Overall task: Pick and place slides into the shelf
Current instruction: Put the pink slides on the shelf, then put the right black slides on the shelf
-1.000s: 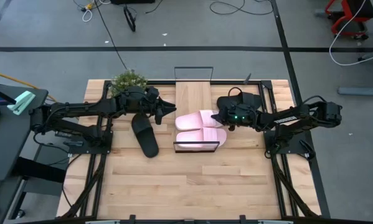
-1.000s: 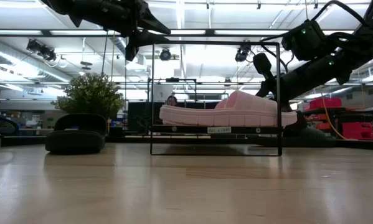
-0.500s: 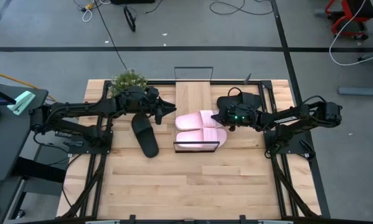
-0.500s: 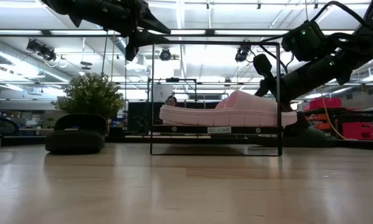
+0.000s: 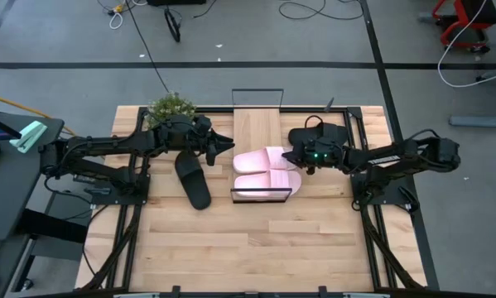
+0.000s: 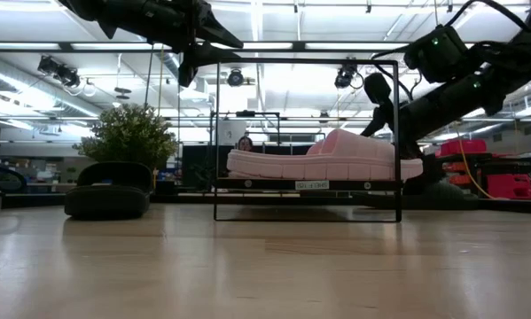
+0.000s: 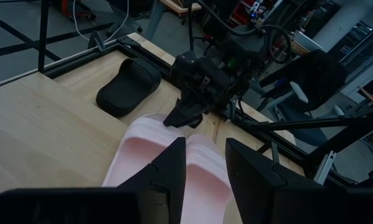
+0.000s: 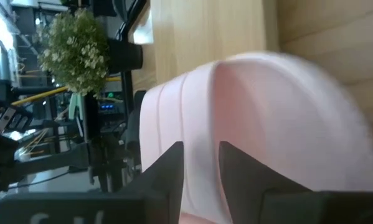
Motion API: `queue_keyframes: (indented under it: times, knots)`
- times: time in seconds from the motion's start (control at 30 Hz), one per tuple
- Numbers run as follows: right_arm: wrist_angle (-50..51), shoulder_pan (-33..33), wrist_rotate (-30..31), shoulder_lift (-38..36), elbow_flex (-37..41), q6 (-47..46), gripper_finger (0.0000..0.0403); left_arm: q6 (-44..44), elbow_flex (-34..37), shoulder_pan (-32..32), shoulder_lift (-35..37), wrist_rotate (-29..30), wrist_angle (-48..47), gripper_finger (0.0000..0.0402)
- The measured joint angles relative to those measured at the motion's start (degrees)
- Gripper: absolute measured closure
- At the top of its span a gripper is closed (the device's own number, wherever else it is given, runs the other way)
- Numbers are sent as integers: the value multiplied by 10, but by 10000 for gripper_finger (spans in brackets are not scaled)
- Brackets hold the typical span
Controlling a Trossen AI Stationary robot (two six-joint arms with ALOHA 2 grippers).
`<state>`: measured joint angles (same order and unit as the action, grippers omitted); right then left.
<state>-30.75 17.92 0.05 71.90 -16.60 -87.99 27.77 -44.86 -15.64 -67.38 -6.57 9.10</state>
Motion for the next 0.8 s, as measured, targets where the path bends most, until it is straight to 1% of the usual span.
queue_keyframes:
  times: [0.2,0.43,0.6,0.7,0.8]
  knots:
    - [115,20,-11,-105,0,14,296,0,0,0,0,0,0,277]
    - [286,38,-9,-268,0,31,296,0,0,0,0,0,0,274]
    - [371,56,25,-379,0,55,296,0,0,-6,-1,0,0,279]
    - [400,73,31,-426,0,77,296,1,0,-14,-1,0,0,280]
    - [461,92,33,-449,-21,109,296,1,0,-23,-1,0,0,278]
